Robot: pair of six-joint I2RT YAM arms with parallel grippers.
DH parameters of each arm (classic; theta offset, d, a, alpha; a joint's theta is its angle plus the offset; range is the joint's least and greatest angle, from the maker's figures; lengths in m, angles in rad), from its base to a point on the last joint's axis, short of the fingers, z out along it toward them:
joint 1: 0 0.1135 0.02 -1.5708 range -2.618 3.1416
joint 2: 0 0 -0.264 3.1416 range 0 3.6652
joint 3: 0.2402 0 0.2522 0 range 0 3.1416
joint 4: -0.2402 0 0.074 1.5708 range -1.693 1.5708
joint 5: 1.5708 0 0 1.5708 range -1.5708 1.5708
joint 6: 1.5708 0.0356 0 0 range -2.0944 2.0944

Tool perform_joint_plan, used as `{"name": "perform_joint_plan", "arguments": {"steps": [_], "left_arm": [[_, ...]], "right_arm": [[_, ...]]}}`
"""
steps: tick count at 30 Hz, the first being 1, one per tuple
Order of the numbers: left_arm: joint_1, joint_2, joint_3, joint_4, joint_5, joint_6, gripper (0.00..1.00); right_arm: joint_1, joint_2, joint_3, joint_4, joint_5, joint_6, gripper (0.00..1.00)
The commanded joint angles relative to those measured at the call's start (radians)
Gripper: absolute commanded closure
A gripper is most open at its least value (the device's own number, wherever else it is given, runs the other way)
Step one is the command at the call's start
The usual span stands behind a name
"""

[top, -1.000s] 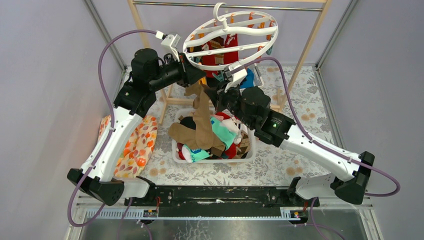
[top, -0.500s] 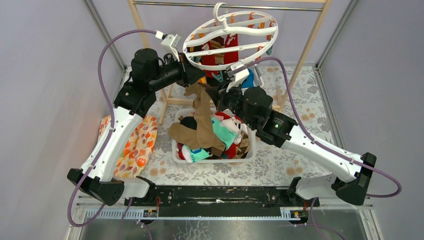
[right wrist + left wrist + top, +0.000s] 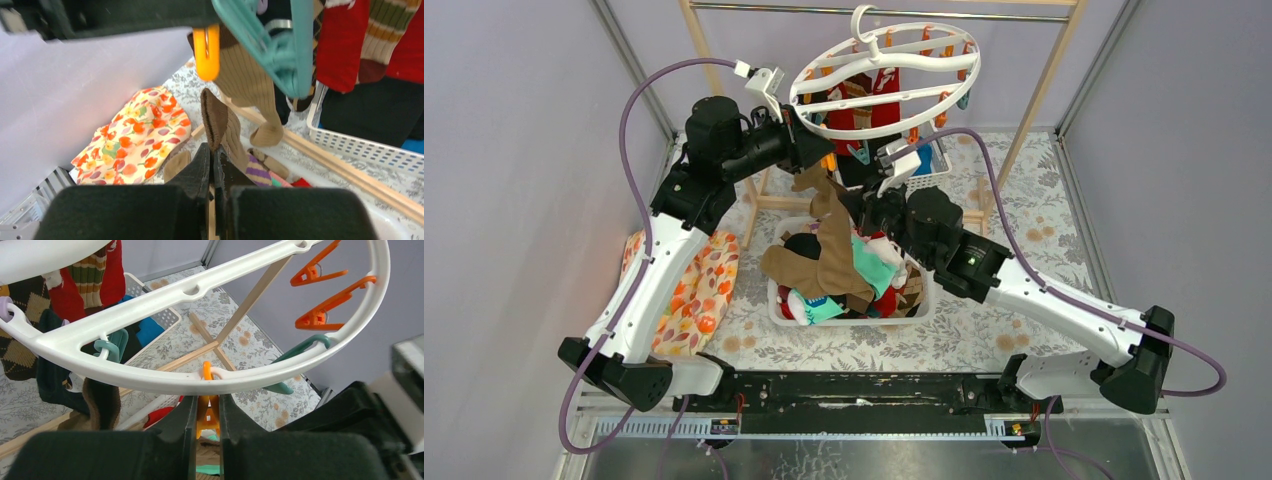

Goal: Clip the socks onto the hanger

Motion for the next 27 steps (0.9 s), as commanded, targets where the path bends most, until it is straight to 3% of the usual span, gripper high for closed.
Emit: {"name": "perform_joint_plan", "arguments": {"steps": [1, 27], "left_arm": [[-0.010, -0.012, 0.027, 0.016, 0.006, -0.005, 1.00], [-0.032, -0.005, 0.007, 0.016, -0.038, 0.026, 1.00]], "right_arm": [[-0.002, -0.037, -0.034, 0.084, 0.006, 0.060, 1.00], [-0.003, 0.005, 0.067, 0.112, -0.024, 0.040, 1.00]]}}
